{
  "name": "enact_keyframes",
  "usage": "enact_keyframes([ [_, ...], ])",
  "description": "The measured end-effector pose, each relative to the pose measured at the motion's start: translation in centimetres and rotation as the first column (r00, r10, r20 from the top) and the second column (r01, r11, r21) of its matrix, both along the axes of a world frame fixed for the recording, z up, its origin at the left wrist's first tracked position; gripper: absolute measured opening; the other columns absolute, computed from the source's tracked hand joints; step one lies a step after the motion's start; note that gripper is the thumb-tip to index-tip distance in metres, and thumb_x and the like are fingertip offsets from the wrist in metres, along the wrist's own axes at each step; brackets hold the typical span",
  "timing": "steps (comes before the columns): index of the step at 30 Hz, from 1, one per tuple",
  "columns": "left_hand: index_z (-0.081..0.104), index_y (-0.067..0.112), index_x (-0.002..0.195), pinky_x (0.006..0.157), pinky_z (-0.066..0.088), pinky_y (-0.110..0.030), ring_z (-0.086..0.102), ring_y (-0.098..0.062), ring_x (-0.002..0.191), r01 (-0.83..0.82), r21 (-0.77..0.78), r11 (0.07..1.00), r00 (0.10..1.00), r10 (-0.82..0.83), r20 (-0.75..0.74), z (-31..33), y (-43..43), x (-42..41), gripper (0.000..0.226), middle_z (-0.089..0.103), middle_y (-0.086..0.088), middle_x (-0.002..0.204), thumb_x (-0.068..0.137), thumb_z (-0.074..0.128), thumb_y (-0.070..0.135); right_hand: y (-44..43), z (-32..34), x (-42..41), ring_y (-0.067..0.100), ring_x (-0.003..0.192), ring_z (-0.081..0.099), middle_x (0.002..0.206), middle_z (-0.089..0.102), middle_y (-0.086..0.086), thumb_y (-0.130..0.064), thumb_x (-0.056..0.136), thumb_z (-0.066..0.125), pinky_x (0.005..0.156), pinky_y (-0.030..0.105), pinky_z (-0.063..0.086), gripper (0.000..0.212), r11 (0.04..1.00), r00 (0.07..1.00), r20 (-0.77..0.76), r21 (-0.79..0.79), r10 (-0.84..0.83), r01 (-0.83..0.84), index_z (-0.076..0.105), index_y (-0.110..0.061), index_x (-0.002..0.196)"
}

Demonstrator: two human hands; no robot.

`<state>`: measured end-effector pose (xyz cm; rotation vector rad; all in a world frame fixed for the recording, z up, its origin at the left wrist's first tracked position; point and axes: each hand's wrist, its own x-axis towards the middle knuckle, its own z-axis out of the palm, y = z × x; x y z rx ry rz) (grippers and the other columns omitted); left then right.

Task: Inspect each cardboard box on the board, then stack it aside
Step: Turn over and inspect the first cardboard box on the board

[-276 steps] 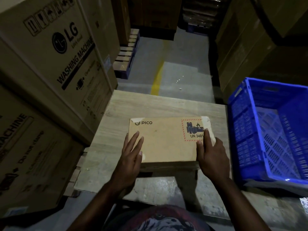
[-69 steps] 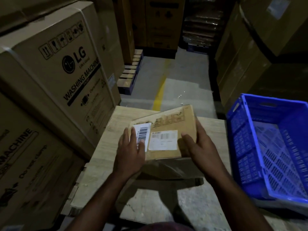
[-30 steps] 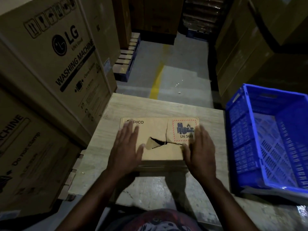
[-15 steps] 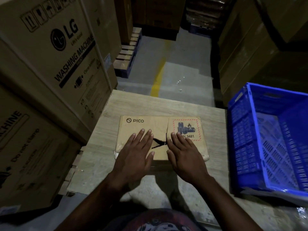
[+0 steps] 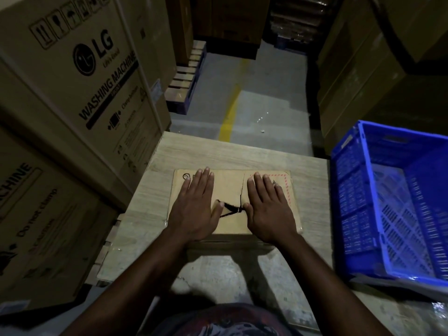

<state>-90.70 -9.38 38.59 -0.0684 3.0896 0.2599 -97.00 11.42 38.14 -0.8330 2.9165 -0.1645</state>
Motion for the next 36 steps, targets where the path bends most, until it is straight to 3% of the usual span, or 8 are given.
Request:
enact_keyframes([
  [8,0.005,0.014,0.159,0.125,-0.003,-0.037,-0.007,-0.018,0.154,-0.096,0.068,0.993,0.995,0.098,-0.020,0.3,-0.7,-0.9,0.076,-0.003,-0.005,0.167,0.095,0.017,0.053,0.6,1.2,-0.8,0.023,0.156,0.000,0.169,0.004,0.010,-0.046,0.100,0.018,0.123,0.036,-0.002,0.068,0.983,0.994,0.063,-0.159,-0.087,0.096,0.018,-0.015,0.160],
  [18,0.017,0.014,0.159,0.125,0.006,-0.044,0.005,-0.024,0.154,-0.131,-0.014,0.991,0.990,0.130,-0.058,-0.5,-2.4,-1.7,0.074,0.013,-0.010,0.166,0.097,0.017,0.054,1.1,0.6,-1.9,0.023,0.155,-0.009,0.169,-0.004,0.011,-0.047,0.102,0.015,0.126,0.040,-0.002,0.068,0.985,0.985,-0.008,-0.046,-0.170,0.169,0.008,-0.014,0.161],
  [22,0.010,0.013,0.159,0.125,0.006,-0.044,0.004,-0.020,0.154,-0.235,0.136,0.962,0.963,0.250,-0.104,0.2,-2.1,-0.9,0.074,0.007,-0.006,0.167,0.100,0.036,0.049,1.2,1.2,-1.3,0.022,0.155,0.001,0.169,0.005,0.009,-0.042,0.105,0.032,0.126,0.044,0.010,0.062,0.929,0.958,-0.002,-0.248,-0.285,0.276,0.019,-0.016,0.159],
  [24,0.004,0.011,0.159,0.122,0.013,-0.042,0.008,-0.021,0.153,-0.383,0.341,0.859,0.891,0.441,-0.109,1.1,-2.0,-0.6,0.080,0.006,-0.007,0.167,0.099,0.047,0.043,1.3,1.9,-1.1,0.023,0.155,0.005,0.169,0.005,0.006,-0.039,0.104,0.039,0.120,0.050,0.022,0.062,0.799,0.879,0.091,-0.382,-0.467,0.464,0.016,-0.019,0.158],
  [26,0.011,0.011,0.159,0.118,0.026,-0.041,0.023,-0.028,0.150,-0.550,0.538,0.639,0.769,0.639,0.026,1.1,-2.7,-0.7,0.080,0.019,-0.011,0.165,0.098,0.052,0.043,1.8,1.5,-1.7,0.027,0.151,0.019,0.167,0.014,0.007,-0.041,0.103,0.042,0.114,0.051,0.032,0.065,0.643,0.759,0.277,-0.407,-0.590,0.648,0.015,-0.020,0.158],
  [30,0.064,0.012,0.126,0.099,0.050,-0.046,0.064,-0.034,0.108,-0.714,0.690,0.116,0.591,0.628,0.506,1.0,-4.7,-1.0,0.068,0.068,-0.014,0.120,0.091,0.043,0.066,2.4,1.0,-2.3,0.025,0.110,0.063,0.127,0.062,0.006,-0.052,0.098,0.035,0.089,0.042,0.053,0.051,0.543,0.688,0.403,-0.424,-0.603,0.725,0.050,-0.019,0.133],
  [32,0.070,0.013,0.111,0.093,0.054,-0.049,0.068,-0.032,0.095,-0.704,0.709,0.049,0.601,0.573,0.557,1.1,-4.9,-0.7,0.064,0.073,-0.012,0.104,0.094,0.041,0.067,2.4,1.3,-2.0,0.020,0.091,0.064,0.108,0.066,0.001,-0.045,0.103,0.035,0.075,0.035,0.052,0.037,0.565,0.701,0.396,-0.416,-0.593,0.713,0.055,-0.020,0.122],
  [36,0.070,0.016,0.108,0.095,0.053,-0.050,0.068,-0.031,0.096,-0.678,0.732,0.072,0.634,0.562,0.531,1.1,-4.5,0.1,0.075,0.073,-0.009,0.103,0.088,0.033,0.077,2.9,1.6,-1.1,0.022,0.092,0.067,0.107,0.069,0.002,-0.054,0.101,0.034,0.083,0.045,0.058,0.043,0.535,0.705,0.427,-0.460,-0.566,0.708,0.054,-0.024,0.123],
])
